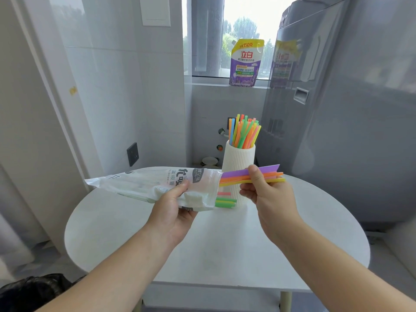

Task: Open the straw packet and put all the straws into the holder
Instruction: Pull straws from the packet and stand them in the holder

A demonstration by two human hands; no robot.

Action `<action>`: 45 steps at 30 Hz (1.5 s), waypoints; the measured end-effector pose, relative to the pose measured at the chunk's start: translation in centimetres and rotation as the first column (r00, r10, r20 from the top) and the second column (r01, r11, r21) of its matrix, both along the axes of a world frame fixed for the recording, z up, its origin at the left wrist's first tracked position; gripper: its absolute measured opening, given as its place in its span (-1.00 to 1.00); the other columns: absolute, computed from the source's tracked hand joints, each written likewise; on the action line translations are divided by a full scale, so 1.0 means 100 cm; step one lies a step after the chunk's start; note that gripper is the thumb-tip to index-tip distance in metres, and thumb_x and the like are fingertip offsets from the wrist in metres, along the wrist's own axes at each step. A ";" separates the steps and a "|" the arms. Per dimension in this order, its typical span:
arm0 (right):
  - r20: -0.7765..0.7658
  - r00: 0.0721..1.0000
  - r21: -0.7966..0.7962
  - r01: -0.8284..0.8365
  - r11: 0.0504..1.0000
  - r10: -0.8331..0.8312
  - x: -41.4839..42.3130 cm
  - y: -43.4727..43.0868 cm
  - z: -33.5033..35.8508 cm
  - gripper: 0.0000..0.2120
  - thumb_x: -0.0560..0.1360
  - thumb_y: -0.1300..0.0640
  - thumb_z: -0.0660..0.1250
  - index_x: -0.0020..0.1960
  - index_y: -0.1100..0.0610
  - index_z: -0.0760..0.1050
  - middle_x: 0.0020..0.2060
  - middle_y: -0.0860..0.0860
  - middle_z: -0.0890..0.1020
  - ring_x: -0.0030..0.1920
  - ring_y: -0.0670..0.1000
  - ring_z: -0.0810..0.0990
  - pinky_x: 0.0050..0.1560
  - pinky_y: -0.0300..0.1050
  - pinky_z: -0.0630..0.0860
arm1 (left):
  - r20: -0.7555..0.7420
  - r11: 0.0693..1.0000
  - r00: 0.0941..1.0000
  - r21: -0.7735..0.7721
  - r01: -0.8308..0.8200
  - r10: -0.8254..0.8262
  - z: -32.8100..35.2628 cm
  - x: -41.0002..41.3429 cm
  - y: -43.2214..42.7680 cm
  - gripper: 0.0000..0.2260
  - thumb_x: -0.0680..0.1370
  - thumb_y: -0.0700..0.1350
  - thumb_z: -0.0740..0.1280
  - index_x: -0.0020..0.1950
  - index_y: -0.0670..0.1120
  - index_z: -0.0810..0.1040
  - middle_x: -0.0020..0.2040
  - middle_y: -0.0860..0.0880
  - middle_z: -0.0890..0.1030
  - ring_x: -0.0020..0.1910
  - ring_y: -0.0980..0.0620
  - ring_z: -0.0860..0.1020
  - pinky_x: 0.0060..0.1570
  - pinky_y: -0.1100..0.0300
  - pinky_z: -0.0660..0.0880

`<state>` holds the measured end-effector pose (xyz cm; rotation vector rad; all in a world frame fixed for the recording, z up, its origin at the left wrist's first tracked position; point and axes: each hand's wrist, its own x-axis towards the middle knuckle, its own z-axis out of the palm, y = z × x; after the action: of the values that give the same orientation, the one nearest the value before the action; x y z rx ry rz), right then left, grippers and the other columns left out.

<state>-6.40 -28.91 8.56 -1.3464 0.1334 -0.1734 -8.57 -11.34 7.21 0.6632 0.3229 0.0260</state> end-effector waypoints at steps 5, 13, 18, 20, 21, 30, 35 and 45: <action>-0.016 0.999 0.064 -0.034 0.997 0.035 0.005 -0.013 0.015 -0.79 0.60 0.09 0.34 -0.06 0.25 0.58 -0.34 0.01 0.73 -0.25 0.05 0.75 -0.11 -0.07 0.70 | -0.011 1.000 1.000 -0.002 -0.025 0.025 -0.002 0.002 0.010 -0.91 0.60 -0.29 0.36 0.02 -0.13 0.62 -0.20 -0.02 0.76 -0.27 0.06 0.73 -0.25 0.16 0.69; 0.039 0.997 0.006 -0.069 0.998 0.068 0.003 -0.022 0.025 -0.81 0.58 0.11 0.35 -0.06 0.24 0.61 -0.30 0.01 0.75 -0.23 0.05 0.76 -0.09 -0.09 0.71 | -0.015 0.999 0.999 -0.004 -0.032 0.031 -0.005 0.005 0.012 -0.89 0.60 -0.28 0.36 0.09 -0.14 0.62 -0.17 -0.03 0.76 -0.25 0.05 0.74 -0.33 0.17 0.67; 0.165 0.986 -0.113 -0.002 0.994 0.021 0.003 -0.039 0.047 -0.81 0.57 0.14 0.39 -0.14 0.25 0.63 -0.33 0.05 0.74 -0.26 0.09 0.75 -0.17 -0.12 0.69 | -0.020 0.997 0.997 -0.010 -0.071 0.071 -0.007 0.009 0.020 -0.86 0.60 -0.28 0.36 0.14 -0.14 0.61 -0.18 -0.03 0.76 -0.25 0.05 0.74 -0.38 0.19 0.64; 0.212 0.977 -0.163 0.019 0.986 0.017 0.002 -0.048 0.060 -0.81 0.57 0.14 0.39 -0.14 0.25 0.63 -0.33 0.05 0.74 -0.27 0.10 0.75 -0.20 -0.15 0.68 | -0.022 0.995 0.995 -0.017 -0.095 0.094 -0.010 0.011 0.023 -0.81 0.60 -0.28 0.37 0.20 -0.14 0.60 -0.13 -0.04 0.77 -0.22 0.04 0.74 -0.37 0.17 0.65; 0.231 0.973 -0.185 0.032 0.982 0.011 0.001 -0.053 0.067 -0.81 0.57 0.13 0.39 -0.13 0.25 0.63 -0.33 0.04 0.74 -0.28 0.10 0.75 -0.21 -0.15 0.68 | -0.024 0.994 0.994 -0.020 -0.105 0.105 -0.011 0.012 0.025 -0.78 0.59 -0.28 0.37 0.23 -0.14 0.60 -0.11 -0.04 0.77 -0.21 0.03 0.75 -0.36 0.17 0.65; 0.349 0.936 -0.336 0.178 0.925 -0.053 0.001 -0.076 0.103 -0.81 0.57 0.05 0.41 -0.15 0.14 0.65 -0.28 -0.02 0.76 -0.24 0.12 0.76 0.09 0.17 0.65 | -0.026 0.991 0.991 -0.001 -0.135 0.135 -0.017 0.017 0.024 -0.71 0.59 -0.29 0.37 0.31 -0.15 0.58 -0.04 -0.05 0.75 -0.23 0.05 0.74 -0.38 0.17 0.65; 0.401 0.912 -0.357 0.243 0.902 -0.087 0.001 -0.081 0.116 -0.81 0.57 0.04 0.41 -0.18 0.10 0.63 -0.32 -0.06 0.75 -0.26 0.08 0.76 0.10 0.32 0.61 | -0.020 0.993 0.993 0.018 -0.114 0.115 -0.020 0.018 0.024 -0.73 0.61 -0.27 0.35 0.31 -0.14 0.58 -0.01 -0.03 0.73 -0.17 0.06 0.71 -0.35 0.20 0.65; 0.533 0.843 -0.518 0.394 0.759 -0.074 0.005 -0.087 0.145 -0.78 0.58 -0.04 0.37 -0.21 0.00 0.62 -0.26 -0.06 0.71 -0.33 -0.09 0.73 -0.38 -0.25 0.54 | -0.013 0.997 0.998 0.038 -0.060 0.060 -0.024 0.020 0.007 -0.70 0.60 -0.29 0.36 0.33 -0.15 0.58 0.07 -0.07 0.74 -0.13 0.02 0.74 -0.33 0.16 0.65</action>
<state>-5.89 -37.62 23.02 -1.8930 -0.1992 -0.8383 -6.56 -10.66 4.77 0.6915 0.3569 0.0847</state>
